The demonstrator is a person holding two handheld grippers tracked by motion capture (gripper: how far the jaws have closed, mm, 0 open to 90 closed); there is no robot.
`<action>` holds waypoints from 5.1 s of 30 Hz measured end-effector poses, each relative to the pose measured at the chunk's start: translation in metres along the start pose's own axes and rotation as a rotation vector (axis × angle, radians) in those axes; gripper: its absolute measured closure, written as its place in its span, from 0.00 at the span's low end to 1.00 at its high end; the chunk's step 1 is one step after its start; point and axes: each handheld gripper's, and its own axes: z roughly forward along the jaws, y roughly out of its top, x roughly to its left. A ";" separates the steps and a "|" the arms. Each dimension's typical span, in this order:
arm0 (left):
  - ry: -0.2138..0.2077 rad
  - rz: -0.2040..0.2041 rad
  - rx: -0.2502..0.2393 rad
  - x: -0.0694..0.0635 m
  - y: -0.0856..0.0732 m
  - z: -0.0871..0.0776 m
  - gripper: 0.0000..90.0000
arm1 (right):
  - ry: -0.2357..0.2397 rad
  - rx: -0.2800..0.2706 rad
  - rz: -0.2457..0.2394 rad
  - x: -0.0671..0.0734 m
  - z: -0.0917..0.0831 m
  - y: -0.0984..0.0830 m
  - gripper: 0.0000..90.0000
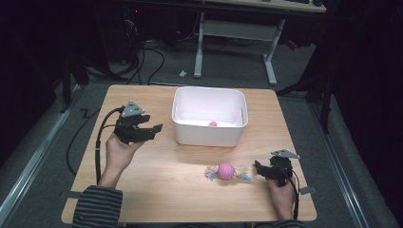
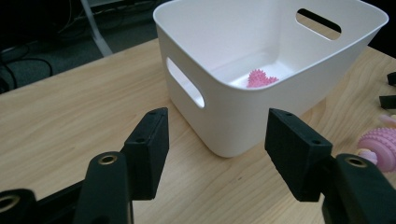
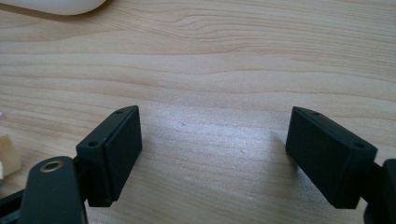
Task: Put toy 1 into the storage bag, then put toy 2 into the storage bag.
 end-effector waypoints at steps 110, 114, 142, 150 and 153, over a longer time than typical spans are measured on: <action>0.154 -0.088 0.145 -0.009 -0.126 0.086 0.28 | 0.143 -0.043 -0.065 0.009 -0.047 0.001 0.31; 0.154 -0.088 0.144 -0.009 -0.126 0.086 0.28 | 0.167 -0.072 -0.099 0.015 -0.058 0.004 0.33; 0.155 -0.089 0.144 -0.009 -0.126 0.086 0.28 | 0.424 -0.022 -0.346 0.098 -0.050 0.039 0.31; 0.155 -0.088 0.145 -0.009 -0.126 0.086 0.28 | 0.427 0.016 -0.376 0.109 -0.036 0.040 0.31; 0.155 -0.088 0.145 -0.009 -0.126 0.086 0.28 | 0.426 0.030 -0.386 0.112 -0.031 0.040 0.31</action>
